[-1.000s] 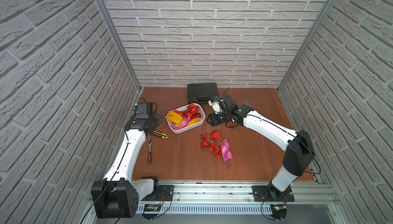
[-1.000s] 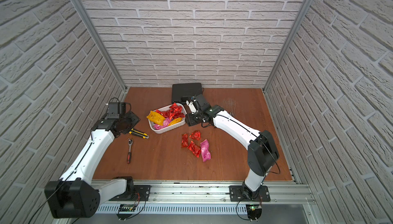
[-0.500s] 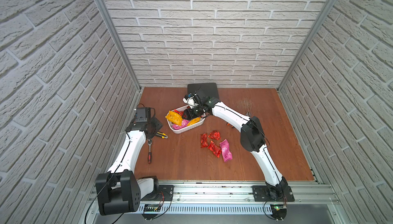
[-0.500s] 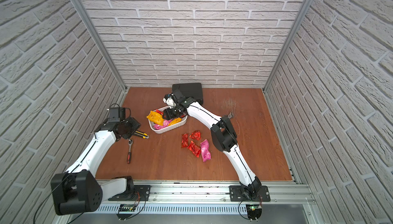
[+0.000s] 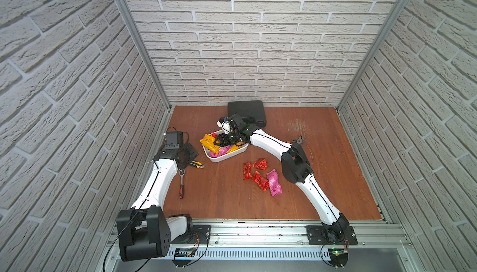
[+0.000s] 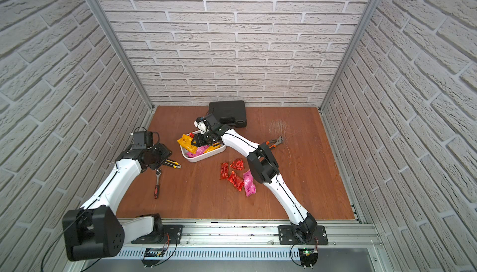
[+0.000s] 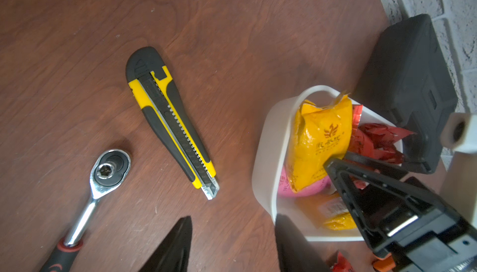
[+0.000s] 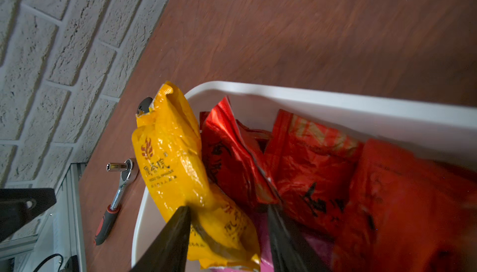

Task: Take the tea bags out of the storage box
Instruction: Pick up the tea bag from the storage box.

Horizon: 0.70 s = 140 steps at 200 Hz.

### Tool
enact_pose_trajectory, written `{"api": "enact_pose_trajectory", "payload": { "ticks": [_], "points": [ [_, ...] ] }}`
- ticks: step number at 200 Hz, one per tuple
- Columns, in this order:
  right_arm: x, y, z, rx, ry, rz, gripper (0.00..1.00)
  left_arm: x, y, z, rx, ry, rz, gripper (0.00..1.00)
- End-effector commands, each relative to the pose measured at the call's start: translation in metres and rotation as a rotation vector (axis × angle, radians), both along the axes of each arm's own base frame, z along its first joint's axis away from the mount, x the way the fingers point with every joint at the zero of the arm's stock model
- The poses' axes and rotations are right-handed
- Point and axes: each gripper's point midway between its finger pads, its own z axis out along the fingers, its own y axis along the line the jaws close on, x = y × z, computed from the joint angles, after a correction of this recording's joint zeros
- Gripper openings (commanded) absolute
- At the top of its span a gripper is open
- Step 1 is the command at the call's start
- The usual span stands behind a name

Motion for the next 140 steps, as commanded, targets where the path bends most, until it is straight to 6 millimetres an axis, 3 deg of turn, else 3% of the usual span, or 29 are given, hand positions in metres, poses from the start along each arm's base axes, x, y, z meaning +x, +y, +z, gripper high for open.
{"api": "enact_pose_trajectory", "payload": {
  "ticks": [1, 55, 107, 140],
  "points": [
    [-0.004, 0.017, 0.019, 0.07, -0.015, 0.027, 0.41, 0.003, -0.002, 0.001, 0.01, -0.014, -0.026, 0.57],
    [-0.018, 0.014, 0.033, 0.085, 0.02, 0.057, 0.13, 0.002, -0.001, 0.004, 0.016, -0.025, -0.018, 0.57],
    [-0.04, 0.007, 0.075, 0.1, -0.013, 0.1, 0.03, -0.008, 0.013, 0.022, 0.078, -0.034, 0.033, 0.57],
    [-0.05, -0.002, 0.105, 0.121, -0.054, 0.101, 0.03, -0.013, 0.021, 0.039, 0.122, -0.06, 0.06, 0.56]
  ]
}}
